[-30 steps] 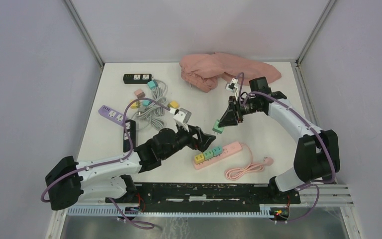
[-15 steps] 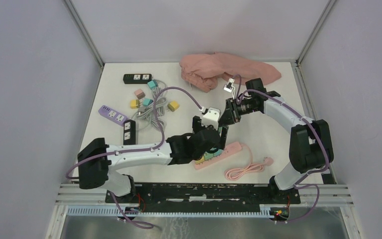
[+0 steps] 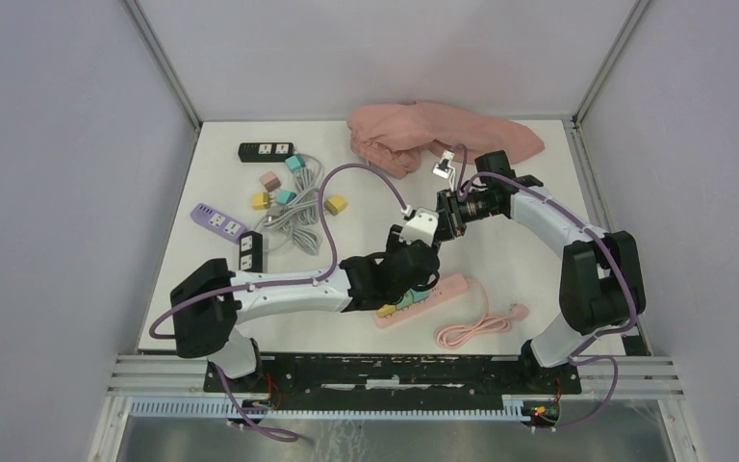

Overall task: Pull the plug off the socket
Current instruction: Place the plug at the center of the board.

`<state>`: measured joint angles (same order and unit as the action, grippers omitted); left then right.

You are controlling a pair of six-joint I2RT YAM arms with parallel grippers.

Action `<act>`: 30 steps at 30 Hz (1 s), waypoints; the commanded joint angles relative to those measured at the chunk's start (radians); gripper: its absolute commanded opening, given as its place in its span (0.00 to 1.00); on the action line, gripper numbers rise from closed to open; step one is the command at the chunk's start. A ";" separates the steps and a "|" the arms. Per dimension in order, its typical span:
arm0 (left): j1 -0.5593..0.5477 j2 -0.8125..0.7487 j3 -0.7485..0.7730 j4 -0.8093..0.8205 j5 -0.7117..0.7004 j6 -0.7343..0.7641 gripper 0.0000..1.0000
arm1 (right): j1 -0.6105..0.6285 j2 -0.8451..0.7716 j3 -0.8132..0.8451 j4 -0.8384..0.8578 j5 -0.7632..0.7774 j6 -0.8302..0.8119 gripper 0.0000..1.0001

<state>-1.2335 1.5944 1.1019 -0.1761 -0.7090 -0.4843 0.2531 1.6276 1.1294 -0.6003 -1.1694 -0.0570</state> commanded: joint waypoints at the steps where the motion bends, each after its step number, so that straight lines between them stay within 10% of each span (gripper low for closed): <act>1: 0.032 -0.005 0.025 0.074 0.040 0.039 0.57 | -0.003 -0.003 0.047 -0.014 -0.044 -0.022 0.11; 12: 0.087 -0.065 -0.087 0.210 0.181 0.082 0.04 | -0.003 0.012 0.064 -0.078 -0.064 -0.101 0.21; 20: 0.107 -0.163 -0.249 0.295 0.199 0.041 0.03 | -0.003 0.013 0.120 -0.267 -0.080 -0.357 0.66; 21: 0.110 -0.178 -0.270 0.306 0.201 0.035 0.03 | -0.003 0.016 0.129 -0.292 -0.077 -0.385 0.94; 22: 0.115 -0.196 -0.293 0.317 0.201 0.031 0.03 | -0.003 0.018 0.135 -0.308 -0.073 -0.401 0.99; 30: 0.220 -0.341 -0.464 0.358 0.218 -0.055 0.03 | -0.006 0.014 0.146 -0.303 -0.020 -0.396 1.00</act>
<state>-1.0710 1.3342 0.6857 0.0929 -0.4881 -0.4576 0.2504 1.6531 1.2358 -0.8921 -1.1828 -0.4183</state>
